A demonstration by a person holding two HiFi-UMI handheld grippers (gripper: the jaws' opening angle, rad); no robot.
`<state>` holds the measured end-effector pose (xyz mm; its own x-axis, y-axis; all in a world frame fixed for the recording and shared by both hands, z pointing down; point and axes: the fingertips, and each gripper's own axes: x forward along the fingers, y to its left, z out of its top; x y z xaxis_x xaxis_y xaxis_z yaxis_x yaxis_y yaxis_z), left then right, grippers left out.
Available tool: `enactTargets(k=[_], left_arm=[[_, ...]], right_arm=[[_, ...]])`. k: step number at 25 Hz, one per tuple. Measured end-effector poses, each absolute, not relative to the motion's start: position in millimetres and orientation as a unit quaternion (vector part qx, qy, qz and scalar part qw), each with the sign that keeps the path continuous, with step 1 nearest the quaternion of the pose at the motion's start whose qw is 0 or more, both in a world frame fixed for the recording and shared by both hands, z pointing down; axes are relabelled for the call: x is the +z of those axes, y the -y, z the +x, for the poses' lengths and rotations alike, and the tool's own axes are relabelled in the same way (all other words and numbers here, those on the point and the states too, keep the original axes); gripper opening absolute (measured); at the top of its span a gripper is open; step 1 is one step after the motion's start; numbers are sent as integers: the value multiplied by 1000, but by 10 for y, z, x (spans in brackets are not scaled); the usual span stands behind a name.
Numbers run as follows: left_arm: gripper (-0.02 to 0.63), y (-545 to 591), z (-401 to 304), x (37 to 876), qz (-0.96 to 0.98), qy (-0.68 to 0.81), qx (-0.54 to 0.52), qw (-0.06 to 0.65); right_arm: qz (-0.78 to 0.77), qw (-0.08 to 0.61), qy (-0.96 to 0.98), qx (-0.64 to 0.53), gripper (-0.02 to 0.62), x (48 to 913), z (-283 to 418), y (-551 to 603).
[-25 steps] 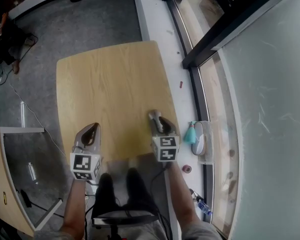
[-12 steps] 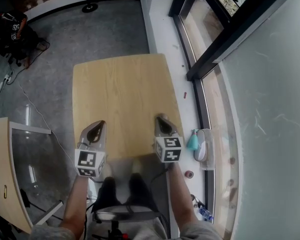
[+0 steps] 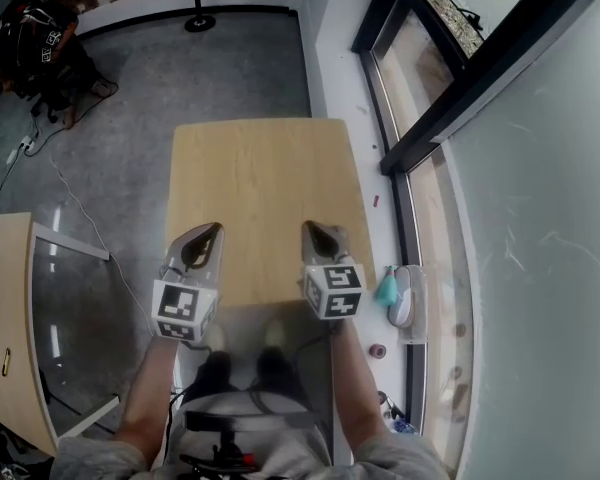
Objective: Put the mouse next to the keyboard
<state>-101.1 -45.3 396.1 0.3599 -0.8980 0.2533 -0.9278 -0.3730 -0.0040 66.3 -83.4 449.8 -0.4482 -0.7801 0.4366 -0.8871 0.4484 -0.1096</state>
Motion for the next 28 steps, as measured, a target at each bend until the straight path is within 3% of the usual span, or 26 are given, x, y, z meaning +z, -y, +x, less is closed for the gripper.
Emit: enactTargets(k=[14, 28], left_arm=[[-2, 135, -1611, 3435, 807, 586, 69, 40], [-2, -74, -2031, 3160, 795, 604, 60, 3]], right_arm=[[485, 121, 860, 105, 14, 3758, 151, 557], [495, 89, 861, 69, 14, 3376, 163, 283]])
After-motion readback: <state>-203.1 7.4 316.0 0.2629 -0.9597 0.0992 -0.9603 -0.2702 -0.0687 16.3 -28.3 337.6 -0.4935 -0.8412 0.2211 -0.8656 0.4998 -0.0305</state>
